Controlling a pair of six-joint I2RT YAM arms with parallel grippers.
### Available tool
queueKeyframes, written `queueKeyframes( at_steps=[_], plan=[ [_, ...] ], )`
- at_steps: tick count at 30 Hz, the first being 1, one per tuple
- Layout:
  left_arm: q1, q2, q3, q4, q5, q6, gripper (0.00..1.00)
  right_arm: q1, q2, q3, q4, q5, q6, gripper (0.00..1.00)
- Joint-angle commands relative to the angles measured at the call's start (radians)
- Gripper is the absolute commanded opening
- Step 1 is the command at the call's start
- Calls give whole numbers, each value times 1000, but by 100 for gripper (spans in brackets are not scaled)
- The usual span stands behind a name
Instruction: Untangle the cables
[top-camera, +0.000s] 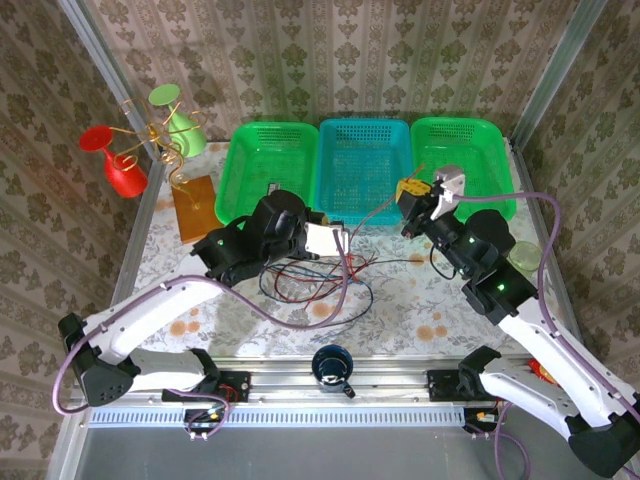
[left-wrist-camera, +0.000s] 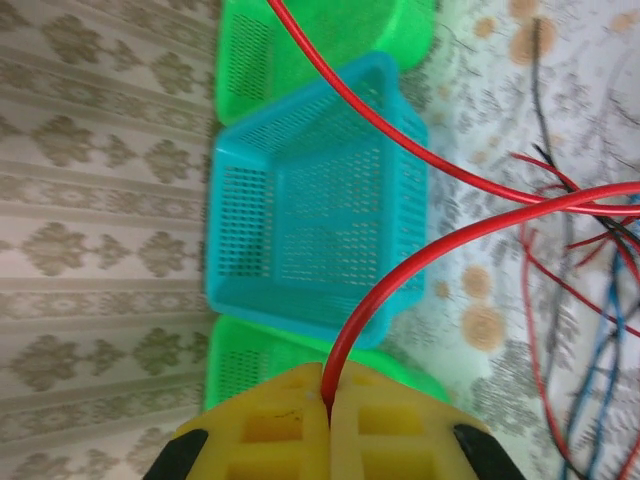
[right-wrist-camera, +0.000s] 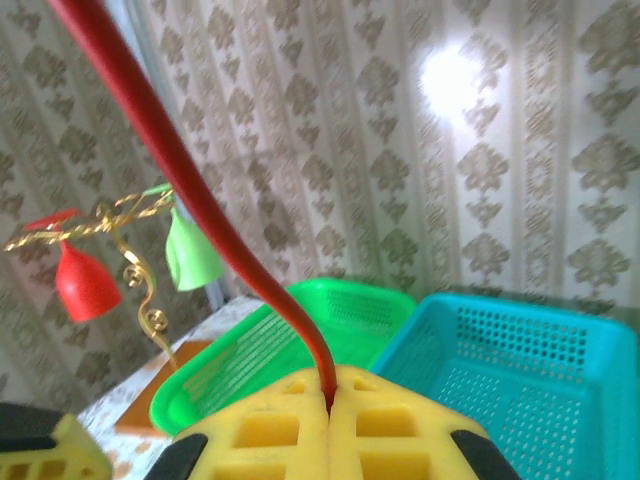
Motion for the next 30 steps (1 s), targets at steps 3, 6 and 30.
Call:
queueKeyframes(
  at_steps=[3,6,30],
  plan=[
    [-29,-17,80,149,-60,54,0,-4,21,84,53,54,8,0],
    [-31,-17,101,200,-69,45,0,-4,45,110,59,-6,20,0],
    [167,-423,-135,205,-383,-249,0,-290,50,190,106,695,-122,0]
  ],
)
